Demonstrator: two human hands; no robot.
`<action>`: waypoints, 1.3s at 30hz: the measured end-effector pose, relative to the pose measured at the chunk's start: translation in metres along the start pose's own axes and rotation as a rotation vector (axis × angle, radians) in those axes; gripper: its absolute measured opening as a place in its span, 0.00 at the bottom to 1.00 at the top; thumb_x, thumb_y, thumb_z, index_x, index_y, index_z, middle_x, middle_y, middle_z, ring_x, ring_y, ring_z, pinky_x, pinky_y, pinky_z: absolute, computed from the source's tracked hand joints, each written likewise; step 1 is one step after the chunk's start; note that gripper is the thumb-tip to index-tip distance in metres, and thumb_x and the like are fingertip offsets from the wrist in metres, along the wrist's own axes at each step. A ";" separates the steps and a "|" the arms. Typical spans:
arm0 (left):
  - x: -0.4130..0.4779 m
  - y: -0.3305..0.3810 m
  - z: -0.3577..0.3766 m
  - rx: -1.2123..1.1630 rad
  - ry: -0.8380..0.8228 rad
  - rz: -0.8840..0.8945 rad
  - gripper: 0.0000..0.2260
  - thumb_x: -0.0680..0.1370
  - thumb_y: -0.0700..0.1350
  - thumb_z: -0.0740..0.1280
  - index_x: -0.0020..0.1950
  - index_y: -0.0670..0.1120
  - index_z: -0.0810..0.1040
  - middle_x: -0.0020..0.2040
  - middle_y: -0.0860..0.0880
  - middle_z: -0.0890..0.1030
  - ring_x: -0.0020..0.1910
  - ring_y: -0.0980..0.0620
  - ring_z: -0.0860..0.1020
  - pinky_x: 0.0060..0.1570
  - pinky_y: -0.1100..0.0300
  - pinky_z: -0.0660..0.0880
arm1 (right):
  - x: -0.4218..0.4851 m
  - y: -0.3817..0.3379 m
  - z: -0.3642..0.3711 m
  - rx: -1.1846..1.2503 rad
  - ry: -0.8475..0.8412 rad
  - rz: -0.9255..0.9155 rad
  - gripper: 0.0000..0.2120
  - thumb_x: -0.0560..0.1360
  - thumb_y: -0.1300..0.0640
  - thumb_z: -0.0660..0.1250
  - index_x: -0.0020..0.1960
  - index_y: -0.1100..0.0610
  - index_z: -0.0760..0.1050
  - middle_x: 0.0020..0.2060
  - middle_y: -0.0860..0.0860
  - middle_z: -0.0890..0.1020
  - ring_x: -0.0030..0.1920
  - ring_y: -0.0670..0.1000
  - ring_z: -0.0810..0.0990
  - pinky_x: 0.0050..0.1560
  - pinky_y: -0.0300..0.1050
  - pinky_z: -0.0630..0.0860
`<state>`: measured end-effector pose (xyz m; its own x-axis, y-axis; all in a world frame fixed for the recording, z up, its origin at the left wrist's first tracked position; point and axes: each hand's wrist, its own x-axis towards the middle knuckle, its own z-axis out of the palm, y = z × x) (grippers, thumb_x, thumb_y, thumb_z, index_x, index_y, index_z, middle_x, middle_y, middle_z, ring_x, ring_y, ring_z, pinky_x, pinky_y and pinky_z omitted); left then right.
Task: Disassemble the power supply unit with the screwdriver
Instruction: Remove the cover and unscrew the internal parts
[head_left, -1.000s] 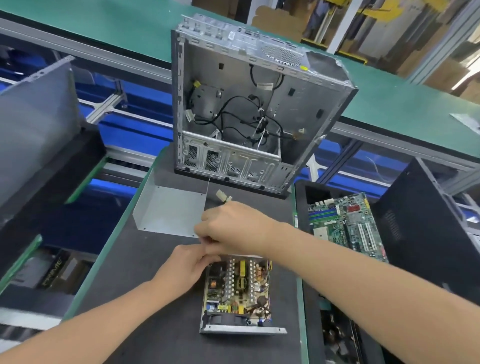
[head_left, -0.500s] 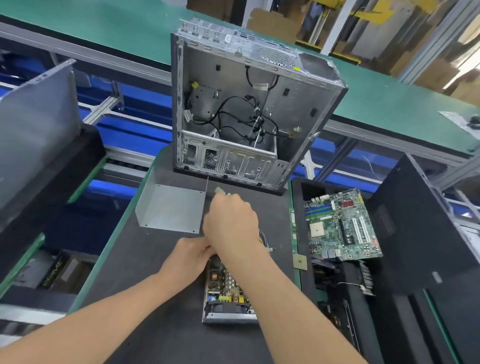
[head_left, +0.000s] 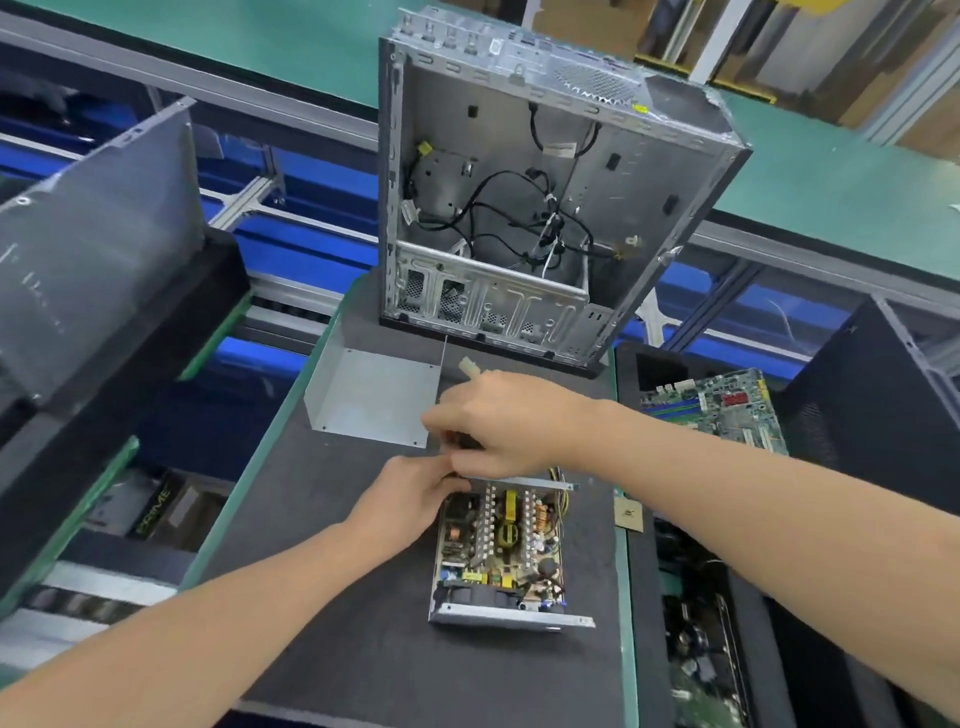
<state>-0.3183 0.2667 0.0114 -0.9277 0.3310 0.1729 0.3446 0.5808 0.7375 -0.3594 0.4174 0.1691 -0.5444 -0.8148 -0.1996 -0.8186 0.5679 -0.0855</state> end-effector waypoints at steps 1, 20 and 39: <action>0.000 0.003 -0.001 -0.011 0.006 0.021 0.04 0.79 0.37 0.73 0.52 0.42 0.88 0.39 0.43 0.87 0.39 0.48 0.84 0.42 0.73 0.69 | -0.002 -0.006 0.002 0.021 0.063 0.133 0.05 0.75 0.54 0.64 0.46 0.56 0.73 0.40 0.52 0.77 0.42 0.56 0.77 0.42 0.48 0.73; 0.004 -0.004 -0.002 0.000 -0.043 0.058 0.06 0.81 0.39 0.71 0.57 0.42 0.85 0.45 0.43 0.87 0.44 0.42 0.84 0.43 0.62 0.71 | 0.010 0.022 -0.013 0.093 -0.087 -0.192 0.12 0.73 0.58 0.71 0.38 0.52 0.68 0.28 0.44 0.72 0.31 0.53 0.71 0.36 0.42 0.68; 0.003 -0.004 -0.001 -0.038 -0.049 0.013 0.08 0.82 0.41 0.71 0.59 0.46 0.85 0.38 0.51 0.84 0.34 0.57 0.77 0.39 0.67 0.68 | 0.006 -0.017 0.020 0.217 0.166 0.604 0.09 0.76 0.55 0.67 0.40 0.53 0.70 0.36 0.46 0.76 0.40 0.55 0.76 0.38 0.44 0.65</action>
<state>-0.3225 0.2643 0.0096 -0.9145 0.3753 0.1510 0.3502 0.5477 0.7598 -0.3453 0.4055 0.1499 -0.9314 -0.3429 -0.1224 -0.3144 0.9271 -0.2041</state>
